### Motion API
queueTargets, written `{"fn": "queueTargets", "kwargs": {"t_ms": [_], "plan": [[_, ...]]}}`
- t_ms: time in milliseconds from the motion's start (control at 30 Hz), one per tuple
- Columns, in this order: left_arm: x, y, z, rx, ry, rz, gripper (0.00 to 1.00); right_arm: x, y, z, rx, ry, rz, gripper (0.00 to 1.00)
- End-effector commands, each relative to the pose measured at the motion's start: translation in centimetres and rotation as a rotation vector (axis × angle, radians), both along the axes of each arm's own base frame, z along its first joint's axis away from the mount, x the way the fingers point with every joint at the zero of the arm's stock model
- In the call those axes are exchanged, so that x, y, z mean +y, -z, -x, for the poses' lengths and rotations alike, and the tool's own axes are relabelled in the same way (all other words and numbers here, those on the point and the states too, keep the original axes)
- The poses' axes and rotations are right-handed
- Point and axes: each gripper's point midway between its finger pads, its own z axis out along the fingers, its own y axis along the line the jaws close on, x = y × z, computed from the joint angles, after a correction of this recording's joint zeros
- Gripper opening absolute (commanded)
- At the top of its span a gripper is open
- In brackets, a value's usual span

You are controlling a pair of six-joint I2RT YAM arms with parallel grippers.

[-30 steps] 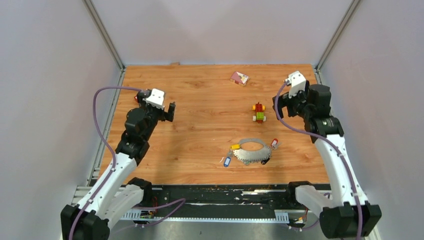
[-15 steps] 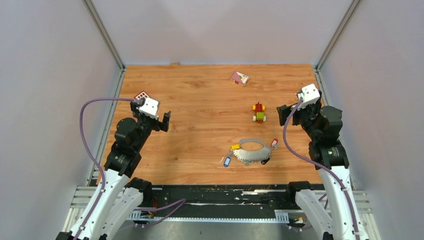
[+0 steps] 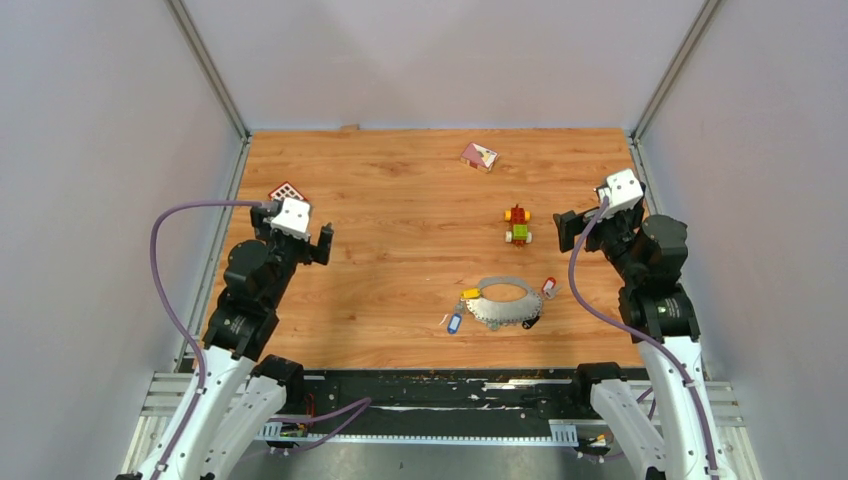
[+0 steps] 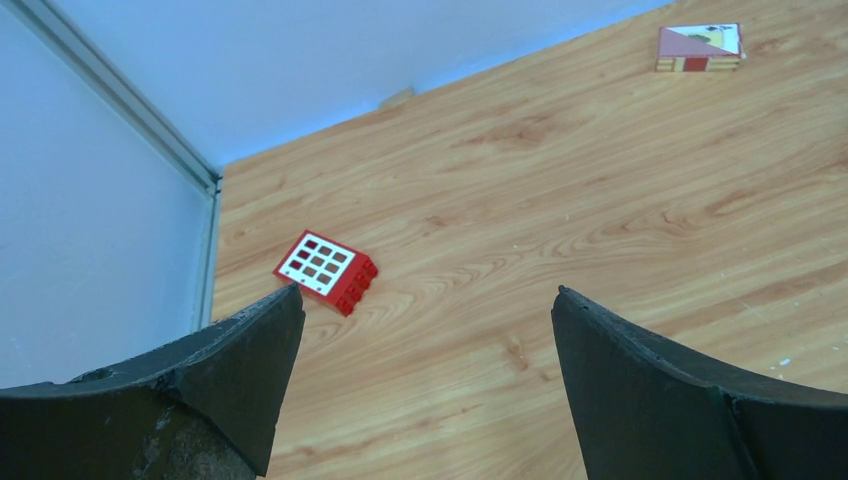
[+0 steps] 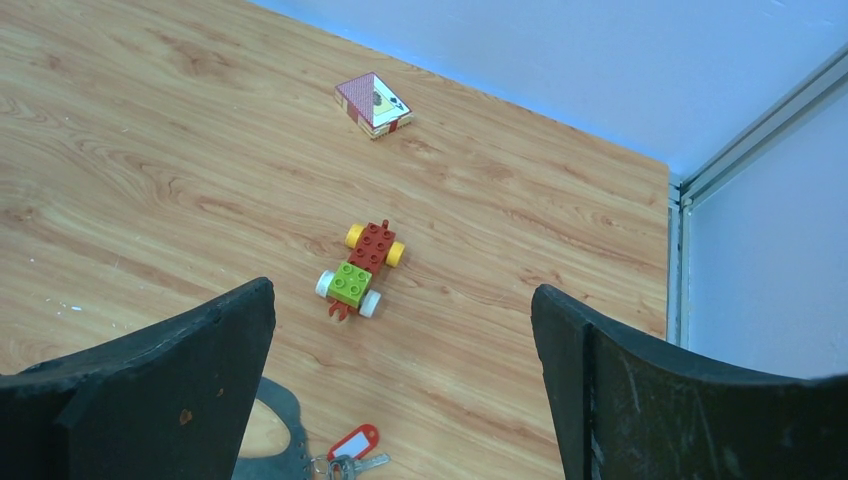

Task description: Put the keys on the keyring

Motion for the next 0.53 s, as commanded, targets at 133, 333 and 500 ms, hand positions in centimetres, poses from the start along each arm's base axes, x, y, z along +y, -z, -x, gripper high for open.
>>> {"fn": "queueTargets", "kwargs": {"t_ms": [133, 333, 500], "plan": [[2.26, -3.32, 0.20, -0.069, -0.117, 0.013, 1.00, 0.39, -1.03, 0.13, -0.030, -0.017, -0.016, 1.00], [2.30, -3.33, 0.23, -0.063, -0.119, 0.011, 1.00, 0.50, -0.80, 0.08, -0.022, -0.025, -0.013, 1.00], [2.34, -3.31, 0.26, -0.061, -0.119, 0.007, 1.00, 0.82, -0.80, 0.19, -0.018, -0.044, -0.010, 1.00]]}}
